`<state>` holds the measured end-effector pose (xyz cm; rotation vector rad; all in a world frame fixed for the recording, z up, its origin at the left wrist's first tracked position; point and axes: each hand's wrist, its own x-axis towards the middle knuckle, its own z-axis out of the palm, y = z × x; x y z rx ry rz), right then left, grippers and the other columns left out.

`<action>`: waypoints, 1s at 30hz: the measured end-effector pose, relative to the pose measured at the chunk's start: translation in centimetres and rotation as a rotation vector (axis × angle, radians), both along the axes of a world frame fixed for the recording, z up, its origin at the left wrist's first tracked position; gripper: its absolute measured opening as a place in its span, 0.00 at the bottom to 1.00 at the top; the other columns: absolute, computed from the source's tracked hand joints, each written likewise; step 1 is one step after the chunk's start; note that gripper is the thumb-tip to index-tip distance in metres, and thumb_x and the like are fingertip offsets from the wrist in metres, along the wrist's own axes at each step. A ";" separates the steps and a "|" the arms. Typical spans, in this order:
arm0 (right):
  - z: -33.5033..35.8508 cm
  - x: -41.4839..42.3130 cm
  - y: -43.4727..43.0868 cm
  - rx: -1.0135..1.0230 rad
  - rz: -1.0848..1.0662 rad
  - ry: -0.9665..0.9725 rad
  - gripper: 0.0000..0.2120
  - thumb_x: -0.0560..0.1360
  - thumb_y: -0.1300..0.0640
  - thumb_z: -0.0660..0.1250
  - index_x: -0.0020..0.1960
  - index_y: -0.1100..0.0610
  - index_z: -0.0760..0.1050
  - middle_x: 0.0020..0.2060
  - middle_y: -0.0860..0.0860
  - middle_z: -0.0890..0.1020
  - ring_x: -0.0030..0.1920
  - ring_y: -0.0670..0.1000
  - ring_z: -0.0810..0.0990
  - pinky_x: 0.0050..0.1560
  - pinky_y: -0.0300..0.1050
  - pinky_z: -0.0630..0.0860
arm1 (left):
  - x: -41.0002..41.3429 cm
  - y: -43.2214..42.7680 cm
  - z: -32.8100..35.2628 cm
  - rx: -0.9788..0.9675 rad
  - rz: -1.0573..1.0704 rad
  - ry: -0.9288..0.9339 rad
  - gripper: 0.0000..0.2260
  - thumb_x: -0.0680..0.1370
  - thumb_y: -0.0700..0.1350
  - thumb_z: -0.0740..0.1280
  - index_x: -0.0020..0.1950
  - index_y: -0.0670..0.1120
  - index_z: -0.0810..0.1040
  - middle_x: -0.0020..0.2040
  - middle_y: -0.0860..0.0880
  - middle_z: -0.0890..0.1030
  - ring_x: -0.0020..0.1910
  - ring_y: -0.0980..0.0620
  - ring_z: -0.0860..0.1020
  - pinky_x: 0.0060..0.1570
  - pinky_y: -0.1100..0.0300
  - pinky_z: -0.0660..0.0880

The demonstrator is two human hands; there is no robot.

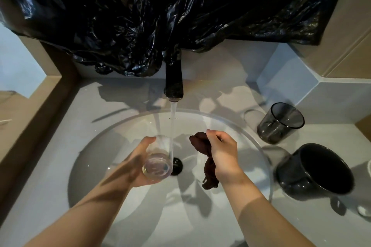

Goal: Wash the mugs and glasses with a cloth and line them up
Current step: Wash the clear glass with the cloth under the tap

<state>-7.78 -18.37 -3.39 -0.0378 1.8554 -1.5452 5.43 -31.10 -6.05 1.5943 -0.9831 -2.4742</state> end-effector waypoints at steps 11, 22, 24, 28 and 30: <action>0.5 -0.6 0.3 -0.065 -0.061 -0.006 0.08 0.78 0.53 0.62 0.47 0.57 0.75 0.40 0.51 0.86 0.26 0.54 0.81 0.28 0.42 0.68 | -2.7 0.0 1.7 -0.006 0.012 0.075 0.20 0.76 0.56 0.61 0.45 0.37 0.76 0.31 0.41 0.81 0.34 0.43 0.78 0.43 0.52 0.75; -0.9 1.7 -3.9 -0.055 0.513 0.420 0.14 0.82 0.51 0.54 0.63 0.44 0.74 0.68 0.36 0.67 0.73 0.38 0.52 0.75 0.43 0.47 | -4.7 1.1 2.1 -0.194 0.043 0.088 0.20 0.78 0.57 0.63 0.56 0.42 0.78 0.41 0.39 0.84 0.37 0.43 0.83 0.34 0.54 0.79; -0.4 0.8 -5.0 -0.040 0.441 0.375 0.13 0.82 0.52 0.56 0.62 0.38 0.71 0.73 0.42 0.64 0.76 0.44 0.52 0.76 0.51 0.47 | -4.3 1.5 2.6 -0.255 0.013 0.159 0.17 0.79 0.53 0.62 0.59 0.42 0.77 0.40 0.39 0.84 0.36 0.44 0.84 0.36 0.55 0.81; -0.9 2.5 -5.3 -0.043 0.492 0.404 0.19 0.79 0.49 0.58 0.69 0.41 0.68 0.75 0.46 0.61 0.75 0.49 0.57 0.75 0.54 0.51 | -4.7 -0.1 2.4 -0.334 0.119 0.040 0.20 0.78 0.57 0.62 0.57 0.42 0.80 0.44 0.39 0.84 0.42 0.40 0.83 0.48 0.47 0.80; -1.4 3.0 -4.7 -0.083 0.544 0.422 0.17 0.80 0.53 0.59 0.67 0.44 0.72 0.73 0.47 0.65 0.74 0.47 0.60 0.75 0.50 0.55 | -4.5 -0.6 2.2 -0.346 0.148 -0.035 0.22 0.77 0.59 0.61 0.56 0.42 0.80 0.47 0.39 0.84 0.44 0.39 0.82 0.43 0.45 0.80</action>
